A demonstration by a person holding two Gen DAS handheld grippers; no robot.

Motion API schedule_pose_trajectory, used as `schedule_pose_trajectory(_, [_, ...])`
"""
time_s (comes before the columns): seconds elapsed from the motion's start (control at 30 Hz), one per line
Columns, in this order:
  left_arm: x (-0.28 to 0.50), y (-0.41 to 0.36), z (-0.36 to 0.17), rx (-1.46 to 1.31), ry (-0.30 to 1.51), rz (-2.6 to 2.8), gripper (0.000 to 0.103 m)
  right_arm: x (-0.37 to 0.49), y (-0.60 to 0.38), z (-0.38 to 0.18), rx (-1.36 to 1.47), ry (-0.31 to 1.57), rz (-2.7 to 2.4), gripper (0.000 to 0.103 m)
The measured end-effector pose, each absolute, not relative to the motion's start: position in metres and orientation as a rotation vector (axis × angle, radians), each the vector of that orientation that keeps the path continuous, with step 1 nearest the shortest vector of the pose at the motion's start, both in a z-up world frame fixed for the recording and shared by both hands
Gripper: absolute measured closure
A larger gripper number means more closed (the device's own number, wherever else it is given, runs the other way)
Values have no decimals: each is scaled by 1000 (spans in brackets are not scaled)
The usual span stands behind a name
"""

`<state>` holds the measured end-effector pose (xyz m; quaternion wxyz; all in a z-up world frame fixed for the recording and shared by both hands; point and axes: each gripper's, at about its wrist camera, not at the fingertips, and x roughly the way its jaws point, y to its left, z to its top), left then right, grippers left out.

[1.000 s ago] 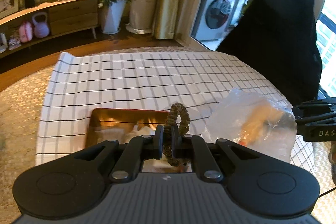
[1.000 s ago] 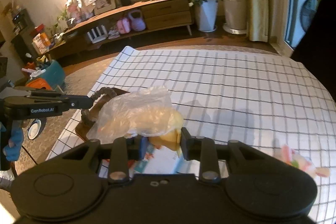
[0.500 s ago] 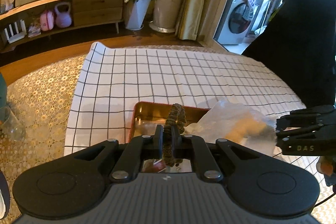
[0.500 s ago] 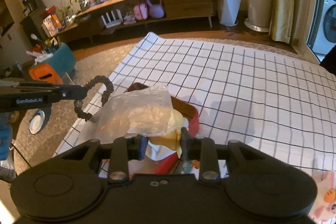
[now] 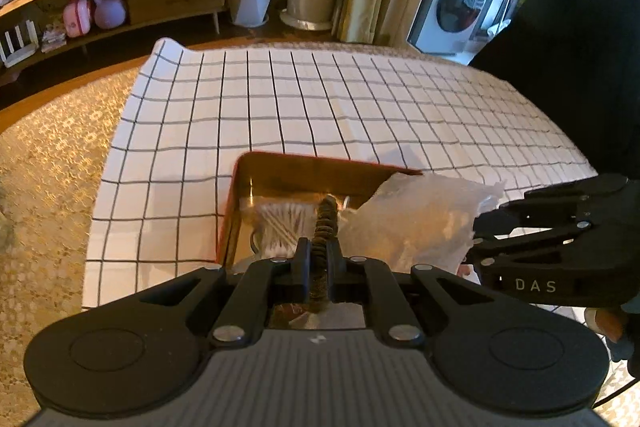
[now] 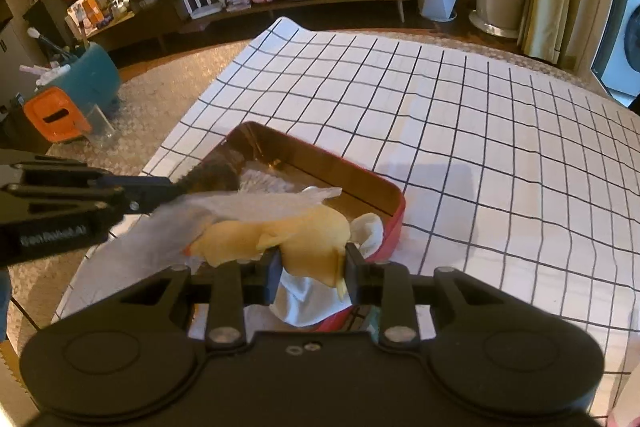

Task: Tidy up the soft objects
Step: 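Carry the bracelet and bagged duck with both tools over the tin box, then open the left tool dropping the bracelet while the right tool releases the duck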

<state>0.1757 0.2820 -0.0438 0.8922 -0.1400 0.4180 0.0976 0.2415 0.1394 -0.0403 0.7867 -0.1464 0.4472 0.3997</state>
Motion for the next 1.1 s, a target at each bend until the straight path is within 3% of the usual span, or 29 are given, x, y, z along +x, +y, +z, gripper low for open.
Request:
schedule_pose_trajectory(0.63, [197,283,-87,-316,953,224,96,229,159,-66,-407,954,859,68])
schedule_pose_trajectory(0.9, [201,284,-90,-314,969,250,95,221,151,-62,-420,918,837,54])
schedule_pose_trajectory(1.03, [202,284,-88,-319,973,272,95,216,141,-48,-419,873,838,38])
schedule_pose_trajectory(1.1, [202,284,-85,-321,972,284,95,216,134,-43,-409,867,839,37])
